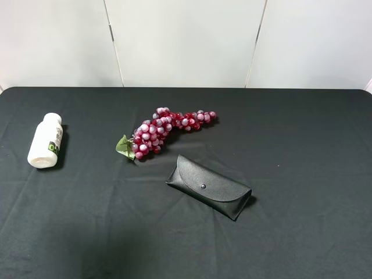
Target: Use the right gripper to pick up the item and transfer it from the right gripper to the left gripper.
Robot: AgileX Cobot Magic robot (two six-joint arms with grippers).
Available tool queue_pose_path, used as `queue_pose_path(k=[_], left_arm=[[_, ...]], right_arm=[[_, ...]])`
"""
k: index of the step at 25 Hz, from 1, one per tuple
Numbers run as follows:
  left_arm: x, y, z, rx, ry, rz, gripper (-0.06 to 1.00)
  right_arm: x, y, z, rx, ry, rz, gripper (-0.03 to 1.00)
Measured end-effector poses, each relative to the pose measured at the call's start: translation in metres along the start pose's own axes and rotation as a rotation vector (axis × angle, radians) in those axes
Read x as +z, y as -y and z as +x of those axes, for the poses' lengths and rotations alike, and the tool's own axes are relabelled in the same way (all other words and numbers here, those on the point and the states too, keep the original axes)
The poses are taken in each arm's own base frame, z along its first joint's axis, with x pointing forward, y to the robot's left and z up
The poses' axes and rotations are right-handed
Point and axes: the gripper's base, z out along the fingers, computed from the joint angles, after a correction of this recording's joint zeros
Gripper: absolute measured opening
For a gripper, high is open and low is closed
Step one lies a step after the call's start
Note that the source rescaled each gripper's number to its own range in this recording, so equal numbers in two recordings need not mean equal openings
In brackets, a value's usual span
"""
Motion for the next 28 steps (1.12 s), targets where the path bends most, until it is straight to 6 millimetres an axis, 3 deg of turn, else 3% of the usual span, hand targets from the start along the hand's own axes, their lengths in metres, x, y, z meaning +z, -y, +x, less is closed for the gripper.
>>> queue_pose_path(k=[7,11,16,17,20,24,28], left_arm=[[-0.065,0.010,0.051,0.007,0.166,-0.009,1.00],[-0.088,0.015,0.085,0.020,0.278,-0.016,1.00],[-0.094,0.019,0.134,0.035,0.395,-0.024,1.00],[-0.096,0.020,0.156,0.042,0.460,-0.029,1.00],[-0.095,0.020,0.180,0.049,0.529,-0.049,1.00],[-0.080,0.017,0.198,0.042,0.542,-0.089,1.00],[-0.058,0.013,0.199,-0.019,0.470,-0.090,1.00]], right_arm=[[0.000,0.000,0.000,0.000,0.000,0.000,1.00],[0.000,0.000,0.000,0.000,0.000,0.000,1.00],[0.000,0.000,0.000,0.000,0.000,0.000,1.00],[0.000,0.000,0.000,0.000,0.000,0.000,1.00],[0.000,0.000,0.000,0.000,0.000,0.000,1.00],[0.000,0.000,0.000,0.000,0.000,0.000,1.00],[0.000,0.000,0.000,0.000,0.000,0.000,1.00]])
